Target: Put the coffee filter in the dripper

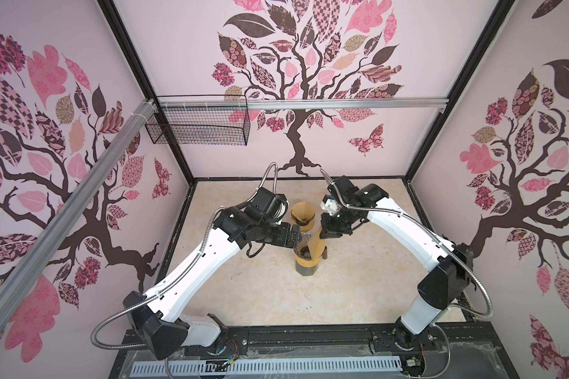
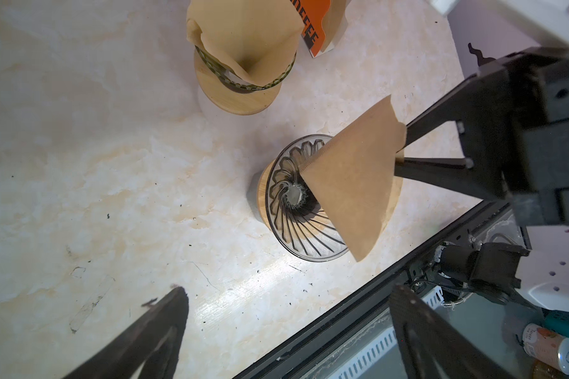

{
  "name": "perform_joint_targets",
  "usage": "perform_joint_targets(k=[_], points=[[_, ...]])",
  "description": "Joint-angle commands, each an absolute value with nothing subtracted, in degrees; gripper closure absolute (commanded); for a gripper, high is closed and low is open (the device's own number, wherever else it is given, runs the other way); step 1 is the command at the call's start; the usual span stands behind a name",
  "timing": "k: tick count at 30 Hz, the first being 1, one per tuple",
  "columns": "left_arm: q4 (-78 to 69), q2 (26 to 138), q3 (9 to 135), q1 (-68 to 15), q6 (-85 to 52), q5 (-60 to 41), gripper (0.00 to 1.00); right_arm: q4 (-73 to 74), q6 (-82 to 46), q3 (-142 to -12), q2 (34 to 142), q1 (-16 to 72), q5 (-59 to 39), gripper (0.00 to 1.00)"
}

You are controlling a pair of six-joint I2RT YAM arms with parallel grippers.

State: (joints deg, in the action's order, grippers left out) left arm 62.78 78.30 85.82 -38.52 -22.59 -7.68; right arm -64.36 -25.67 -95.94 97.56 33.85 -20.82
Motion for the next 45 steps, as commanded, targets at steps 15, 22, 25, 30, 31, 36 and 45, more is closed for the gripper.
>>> perform_joint_targets(k=[15,22,25,30,31,36,45], points=[[64.82,81.02,89.42,-38.9,-20.75,-8.28,0.02,-70.07,-23.56,-103.09,104.22,35.98,-17.67,1.0],[65.22,82.76,89.59,-39.04,-20.33,-8.66,0.02,-71.51,-23.03,-103.32,104.66,36.42,-17.31,1.0],[65.23,83.62,89.83,-39.16,-20.35,-8.79,0.02,-72.1,-22.79,-103.62,104.85,36.55,-17.03,1.0],[65.08,85.31,90.35,-39.16,-20.89,-8.02,0.02,-72.41,-22.72,-104.48,105.59,36.71,-17.13,1.0],[65.15,85.72,90.4,-39.16,-21.24,-7.62,0.02,-72.51,-22.68,-104.81,105.64,36.74,-17.07,1.0],[65.72,87.45,90.69,-39.13,-22.54,-5.82,0.02,-72.81,-22.5,-105.52,105.99,36.79,-17.06,0.98],[64.44,88.58,91.09,-39.11,-23.09,-7.53,0.02,-72.43,-22.41,-104.94,106.06,36.87,-17.23,0.95]])
